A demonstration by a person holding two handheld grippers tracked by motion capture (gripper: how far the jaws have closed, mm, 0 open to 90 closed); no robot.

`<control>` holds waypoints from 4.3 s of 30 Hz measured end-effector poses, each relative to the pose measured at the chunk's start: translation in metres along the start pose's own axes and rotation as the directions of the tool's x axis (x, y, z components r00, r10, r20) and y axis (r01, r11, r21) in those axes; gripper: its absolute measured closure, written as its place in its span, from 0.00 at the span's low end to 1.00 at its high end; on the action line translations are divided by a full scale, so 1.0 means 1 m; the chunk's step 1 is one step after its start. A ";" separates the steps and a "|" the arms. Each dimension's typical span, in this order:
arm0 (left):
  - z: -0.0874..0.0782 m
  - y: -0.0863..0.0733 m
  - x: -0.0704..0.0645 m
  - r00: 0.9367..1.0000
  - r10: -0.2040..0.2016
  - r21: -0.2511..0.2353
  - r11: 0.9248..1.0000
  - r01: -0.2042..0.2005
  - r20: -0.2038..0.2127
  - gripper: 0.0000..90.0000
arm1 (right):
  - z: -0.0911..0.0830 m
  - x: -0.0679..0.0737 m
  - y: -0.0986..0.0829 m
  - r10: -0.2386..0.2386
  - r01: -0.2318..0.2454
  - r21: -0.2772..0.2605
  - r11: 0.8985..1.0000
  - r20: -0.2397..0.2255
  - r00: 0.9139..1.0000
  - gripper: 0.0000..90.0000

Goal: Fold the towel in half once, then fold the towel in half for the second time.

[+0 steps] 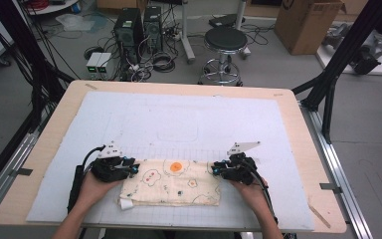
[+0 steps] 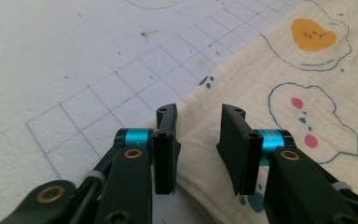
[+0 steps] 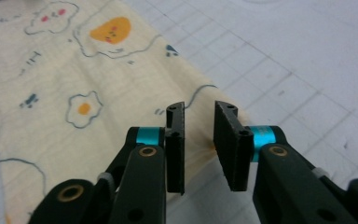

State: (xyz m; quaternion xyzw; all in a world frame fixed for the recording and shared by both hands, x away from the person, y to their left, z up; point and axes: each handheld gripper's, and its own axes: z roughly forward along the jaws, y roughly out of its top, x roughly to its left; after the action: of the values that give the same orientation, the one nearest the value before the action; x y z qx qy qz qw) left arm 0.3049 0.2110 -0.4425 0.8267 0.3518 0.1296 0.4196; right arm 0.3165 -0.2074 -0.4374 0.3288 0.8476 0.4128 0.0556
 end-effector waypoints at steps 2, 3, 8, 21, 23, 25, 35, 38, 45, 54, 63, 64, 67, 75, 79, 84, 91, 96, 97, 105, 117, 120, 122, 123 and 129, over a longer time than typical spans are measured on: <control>-0.002 0.000 -0.001 1.000 0.000 -0.004 1.000 0.000 0.006 0.68 | -0.002 0.004 0.001 -0.017 0.017 -0.018 1.000 -0.002 1.000 0.76; -0.004 0.000 -0.002 1.000 -0.010 -0.015 1.000 0.010 0.009 0.66 | -0.003 0.006 0.002 -0.019 0.019 -0.027 0.999 -0.006 1.000 0.74; -0.013 0.001 -0.001 0.998 -0.034 -0.087 0.995 0.038 0.050 0.56 | -0.009 0.009 0.003 -0.014 0.012 -0.078 0.997 -0.030 0.999 0.59; -0.019 0.001 0.001 0.999 -0.031 -0.125 0.991 0.036 0.043 0.53 | -0.014 0.010 0.004 -0.009 0.007 -0.102 0.995 -0.018 1.000 0.44; -0.019 0.001 0.001 0.999 -0.030 -0.124 0.992 0.034 0.039 0.52 | -0.013 0.009 0.004 -0.011 0.009 -0.098 0.995 -0.020 1.000 0.44; -0.019 0.001 0.001 0.999 -0.030 -0.121 0.992 0.034 0.035 0.52 | -0.013 0.009 0.004 -0.009 0.007 -0.092 0.996 -0.020 1.000 0.44; -0.019 0.001 0.000 0.999 -0.030 -0.123 0.992 0.033 0.027 0.52 | -0.013 0.006 0.004 -0.004 0.004 -0.094 0.996 0.000 1.000 0.43; -0.018 0.001 0.001 0.999 -0.028 -0.119 0.992 0.030 0.021 0.52 | -0.014 0.005 0.003 0.000 0.001 -0.091 0.996 0.005 1.000 0.43; -0.018 0.001 0.002 0.999 -0.038 -0.110 0.993 0.038 -0.001 0.52 | -0.012 0.006 0.003 -0.017 0.019 -0.077 0.997 0.023 1.000 0.43; -0.011 0.001 0.008 0.993 -0.103 -0.126 0.988 0.094 -0.065 0.49 | -0.011 0.000 0.002 0.025 -0.022 -0.061 0.998 0.047 0.999 0.45; 0.002 0.004 0.016 0.986 -0.158 -0.078 0.985 0.153 -0.058 0.59 | -0.009 -0.011 -0.001 0.085 -0.081 -0.054 0.995 0.069 0.994 0.52; 0.003 0.003 0.016 0.986 -0.158 -0.058 0.986 0.155 -0.058 0.61 | -0.009 -0.012 -0.001 0.092 -0.089 -0.055 0.995 0.071 0.993 0.53; 0.006 0.002 0.016 0.988 -0.146 -0.018 0.989 0.146 -0.042 0.64 | -0.006 -0.014 -0.001 0.108 -0.105 -0.054 0.993 0.062 0.992 0.57; 0.005 0.002 0.017 0.989 -0.147 -0.006 0.989 0.147 -0.017 0.71 | 0.000 -0.018 0.000 0.127 -0.126 -0.062 0.990 0.023 0.992 0.63; 0.005 0.001 0.017 0.988 -0.151 -0.012 0.988 0.151 -0.006 0.76 | 0.005 -0.018 0.002 0.129 -0.128 -0.045 0.991 0.012 0.992 0.67; 0.004 0.000 0.016 0.992 -0.124 -0.004 0.992 0.124 -0.008 0.82 | 0.010 -0.011 0.004 0.068 -0.068 0.011 0.998 0.038 0.997 0.84; 0.003 0.000 0.017 0.993 -0.116 0.000 0.993 0.116 0.002 0.90 | 0.011 -0.015 0.002 0.070 -0.070 0.000 0.998 0.001 0.998 0.93; 0.002 0.001 0.016 0.994 -0.107 -0.015 0.994 0.106 -0.015 0.92 | 0.010 -0.015 0.003 0.070 -0.070 0.001 0.998 -0.013 0.997 0.94; 0.002 0.002 0.016 0.994 -0.110 -0.020 0.994 0.110 -0.017 0.92 | 0.010 -0.015 0.003 0.061 -0.061 -0.004 0.998 -0.015 0.998 0.94; -0.003 0.008 0.017 0.991 -0.128 -0.079 0.989 0.125 -0.030 0.93 | 0.000 -0.014 0.018 0.020 -0.021 -0.002 1.000 -0.014 1.000 0.94; 0.008 0.026 0.038 0.983 -0.153 -0.101 0.985 0.143 -0.105 0.93 | 0.012 -0.038 0.037 0.085 -0.086 -0.008 0.996 -0.006 0.996 0.94; 0.013 0.033 0.045 0.981 -0.156 -0.112 0.983 0.143 -0.112 0.93 | 0.015 -0.046 0.047 0.100 -0.100 0.000 0.995 0.012 0.995 0.94; 0.017 0.038 0.050 0.980 -0.157 -0.101 0.984 0.145 -0.121 0.93 | 0.017 -0.050 0.052 0.114 -0.114 0.006 0.993 0.021 0.993 0.94; 0.019 0.040 0.052 0.979 -0.159 -0.101 0.984 0.147 -0.126 0.93 | 0.018 -0.054 0.056 0.115 -0.115 0.004 0.993 0.022 0.993 0.94; 0.028 0.058 0.063 0.977 -0.154 -0.107 0.984 0.139 -0.149 0.93 | 0.024 -0.072 0.068 0.164 -0.164 -0.008 0.986 0.033 0.986 0.94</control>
State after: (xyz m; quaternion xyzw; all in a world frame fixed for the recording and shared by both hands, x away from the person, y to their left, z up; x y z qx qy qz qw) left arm 0.3913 0.2144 -0.4191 0.7645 0.4371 0.1798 0.4384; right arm 0.4157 -0.2050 -0.4161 0.4042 0.8155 0.4127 0.0364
